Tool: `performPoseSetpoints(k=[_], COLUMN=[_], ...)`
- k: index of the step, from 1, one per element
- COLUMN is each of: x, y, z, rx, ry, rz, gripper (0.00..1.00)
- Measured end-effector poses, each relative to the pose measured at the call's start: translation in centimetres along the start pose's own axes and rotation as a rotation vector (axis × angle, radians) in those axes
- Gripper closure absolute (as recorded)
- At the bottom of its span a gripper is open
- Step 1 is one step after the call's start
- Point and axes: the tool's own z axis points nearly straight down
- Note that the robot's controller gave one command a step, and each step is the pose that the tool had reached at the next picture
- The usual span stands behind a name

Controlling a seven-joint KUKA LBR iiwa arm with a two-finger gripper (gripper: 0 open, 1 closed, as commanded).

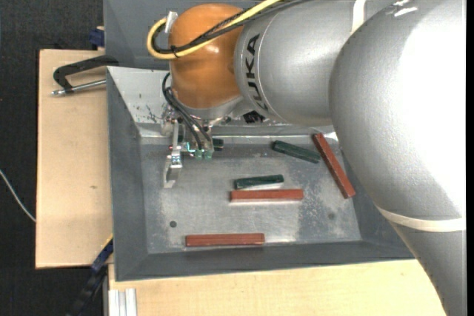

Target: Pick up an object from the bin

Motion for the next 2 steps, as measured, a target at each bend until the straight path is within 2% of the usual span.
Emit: performPoseSetpoints(k=[1,2], x=[-0.2,-1.5], y=[-0.1,-4.6], z=[-0.5,5.2], rx=[-0.002,-0.012], ry=[-0.008,-0.021], rz=[0.002,0.197], gripper=[0.0,0.0])
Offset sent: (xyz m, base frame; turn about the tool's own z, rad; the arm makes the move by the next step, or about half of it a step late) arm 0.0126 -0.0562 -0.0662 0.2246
